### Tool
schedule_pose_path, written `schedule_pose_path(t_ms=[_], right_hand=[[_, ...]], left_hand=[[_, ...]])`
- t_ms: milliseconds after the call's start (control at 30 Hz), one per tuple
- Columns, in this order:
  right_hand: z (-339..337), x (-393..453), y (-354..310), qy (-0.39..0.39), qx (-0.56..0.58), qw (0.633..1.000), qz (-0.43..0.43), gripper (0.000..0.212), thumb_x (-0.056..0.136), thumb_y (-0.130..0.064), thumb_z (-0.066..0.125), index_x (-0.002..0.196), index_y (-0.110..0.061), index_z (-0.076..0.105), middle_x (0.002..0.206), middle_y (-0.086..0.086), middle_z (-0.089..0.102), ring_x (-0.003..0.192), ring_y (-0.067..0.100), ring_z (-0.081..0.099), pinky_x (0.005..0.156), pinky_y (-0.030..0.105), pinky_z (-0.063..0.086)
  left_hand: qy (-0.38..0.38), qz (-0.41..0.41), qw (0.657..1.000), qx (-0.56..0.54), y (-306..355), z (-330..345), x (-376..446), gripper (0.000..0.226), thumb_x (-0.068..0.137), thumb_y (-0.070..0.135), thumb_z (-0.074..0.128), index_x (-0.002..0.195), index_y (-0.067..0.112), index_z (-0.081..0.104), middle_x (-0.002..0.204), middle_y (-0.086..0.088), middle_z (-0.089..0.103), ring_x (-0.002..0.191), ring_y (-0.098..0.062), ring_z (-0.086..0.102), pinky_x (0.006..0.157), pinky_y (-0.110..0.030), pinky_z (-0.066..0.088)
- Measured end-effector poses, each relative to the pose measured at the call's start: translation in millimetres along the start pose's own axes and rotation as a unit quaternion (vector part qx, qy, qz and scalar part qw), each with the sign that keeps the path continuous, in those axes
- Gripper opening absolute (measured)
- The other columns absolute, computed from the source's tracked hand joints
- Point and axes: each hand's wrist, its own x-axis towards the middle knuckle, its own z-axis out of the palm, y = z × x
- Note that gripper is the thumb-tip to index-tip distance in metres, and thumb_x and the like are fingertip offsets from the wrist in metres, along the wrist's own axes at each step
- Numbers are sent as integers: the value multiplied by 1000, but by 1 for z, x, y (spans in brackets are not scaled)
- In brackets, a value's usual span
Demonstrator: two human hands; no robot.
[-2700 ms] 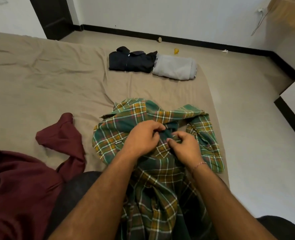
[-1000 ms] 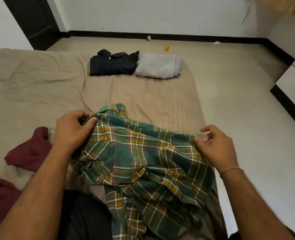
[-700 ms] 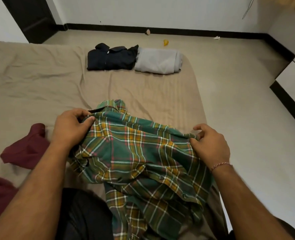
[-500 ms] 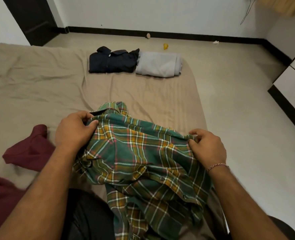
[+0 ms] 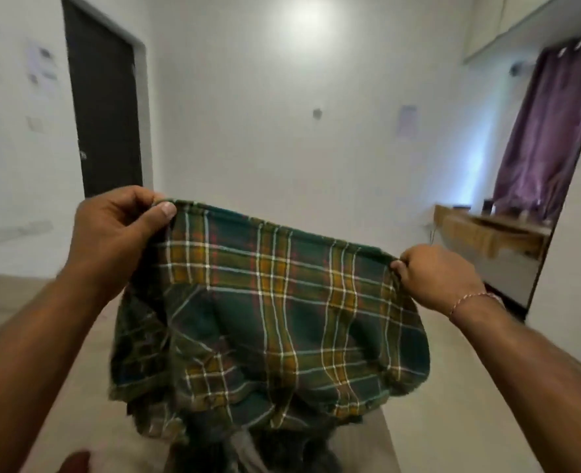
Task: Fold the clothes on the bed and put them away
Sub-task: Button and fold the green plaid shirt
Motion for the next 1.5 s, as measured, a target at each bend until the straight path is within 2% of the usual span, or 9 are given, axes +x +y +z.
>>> schedule_pose_path(t_ms=[67, 200, 400, 600, 733, 900, 1167, 1400, 1500], right_hand=[[-38, 14, 1, 5, -37, 999, -22, 39, 104, -54, 45, 81, -27, 62, 82, -3, 65, 75, 16, 63, 76, 40, 60], [-86, 6, -5, 38, -103, 992, -55, 36, 101, -56, 52, 81, -27, 61, 79, -5, 59, 74, 14, 60, 73, 35, 56], [-100, -16, -10, 93, -119, 986, -71, 39, 107, -45, 40, 72, -29, 49, 79, -6, 56, 69, 12, 57, 70, 35, 55], [-119, -22, -2, 77, -23, 996, 34, 23, 98, -28, 55, 77, -18, 56, 85, 3, 62, 73, 20, 58, 69, 35, 49], [-131, -14, 22, 146, 120, 976, 112, 30, 89, -31, 63, 70, -9, 61, 72, 11, 59, 66, 28, 56, 58, 32, 41], [-128, -19, 34, 145, 241, 947, 158, 45, 91, -30, 65, 60, 3, 67, 51, 14, 63, 60, 33, 61, 55, 33, 42], [-100, -34, 39, 105, 557, 797, 210, 7, 92, -10, 65, 92, -8, 58, 94, 21, 68, 70, 28, 70, 56, 34, 63], [-15, 0, 115, 72, 251, 952, 161, 86, 59, -95, 56, 73, -12, 74, 68, 13, 68, 68, 36, 66, 71, 48, 57], [-7, -44, 87, 6, 288, 949, 124, 62, 73, -77, 70, 81, -16, 70, 80, 11, 68, 80, 35, 66, 77, 51, 57]], left_hand=[[-84, 71, 973, 205, 19, -22, 37, 17, 93, 43, 71, 85, 28, 71, 74, 10, 70, 71, -9, 67, 64, -30, 55], [-207, 150, 765, 591, 35, -42, 67, 28, 93, 70, 51, 95, 45, 61, 85, 20, 66, 75, -4, 63, 73, -34, 59], [-192, 121, 789, 571, 61, -59, 70, 23, 91, 44, 67, 78, 36, 49, 73, 13, 59, 67, -8, 59, 70, -37, 59], [-193, 41, 958, 205, 79, -46, 63, 28, 81, 4, 69, 63, 16, 52, 67, -5, 62, 70, -22, 62, 81, -46, 56], [-290, 54, 894, 338, 83, -46, 67, 20, 83, 18, 73, 90, 32, 61, 92, 8, 68, 88, -12, 65, 86, -40, 57], [-241, 76, 810, 530, 79, -36, 62, 15, 85, 38, 70, 99, 37, 67, 93, 9, 66, 85, -16, 64, 80, -40, 59], [-255, -92, 961, 47, 35, -27, 11, 15, 99, 9, 62, 101, 18, 74, 88, -7, 75, 79, -19, 74, 74, -36, 61], [-451, -8, 833, 319, -10, -22, -23, 20, 86, 47, 78, 103, 39, 70, 95, 15, 71, 90, -5, 67, 92, -40, 57], [-427, -36, 858, 285, -32, -20, -36, 11, 86, 47, 77, 86, 45, 67, 93, 14, 69, 91, -6, 67, 91, -44, 59]])
